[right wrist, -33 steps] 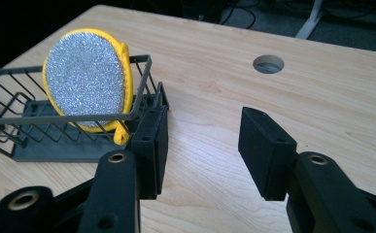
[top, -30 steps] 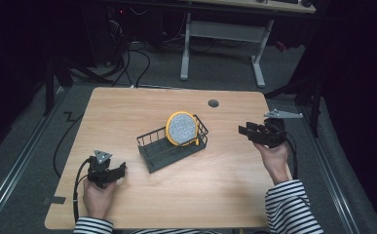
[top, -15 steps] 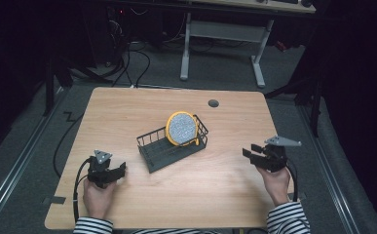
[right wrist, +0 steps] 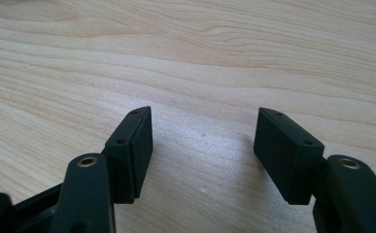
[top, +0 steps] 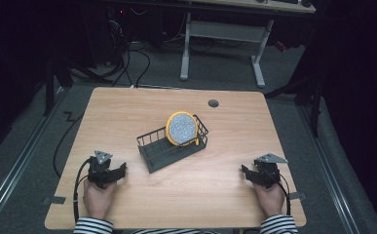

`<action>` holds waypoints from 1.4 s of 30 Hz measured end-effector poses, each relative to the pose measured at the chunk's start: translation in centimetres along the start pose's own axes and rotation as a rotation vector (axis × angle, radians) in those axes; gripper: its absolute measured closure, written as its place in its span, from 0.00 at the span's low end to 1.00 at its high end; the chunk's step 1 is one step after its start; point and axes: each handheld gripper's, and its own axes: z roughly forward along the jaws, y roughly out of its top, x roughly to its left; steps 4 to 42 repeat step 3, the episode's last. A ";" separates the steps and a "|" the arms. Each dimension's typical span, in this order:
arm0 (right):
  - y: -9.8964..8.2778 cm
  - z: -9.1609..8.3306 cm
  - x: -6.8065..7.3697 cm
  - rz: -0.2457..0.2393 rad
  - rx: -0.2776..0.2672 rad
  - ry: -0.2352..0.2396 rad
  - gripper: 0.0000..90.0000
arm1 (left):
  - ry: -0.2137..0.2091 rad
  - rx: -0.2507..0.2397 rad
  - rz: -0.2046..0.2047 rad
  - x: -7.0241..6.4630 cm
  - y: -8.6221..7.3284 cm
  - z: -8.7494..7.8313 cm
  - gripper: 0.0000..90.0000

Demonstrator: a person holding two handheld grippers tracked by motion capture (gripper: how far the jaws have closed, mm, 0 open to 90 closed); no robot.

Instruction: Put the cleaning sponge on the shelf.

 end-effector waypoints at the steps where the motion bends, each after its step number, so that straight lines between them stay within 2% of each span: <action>1: 0.0 0.0 0.0 -0.002 0.000 -0.003 0.44 | -0.001 0.000 0.000 0.0 0.0 0.0 0.31; 42: 0.0 0.0 0.0 -0.001 0.000 -0.003 0.44 | -0.004 0.000 0.000 0.0 0.0 0.0 0.31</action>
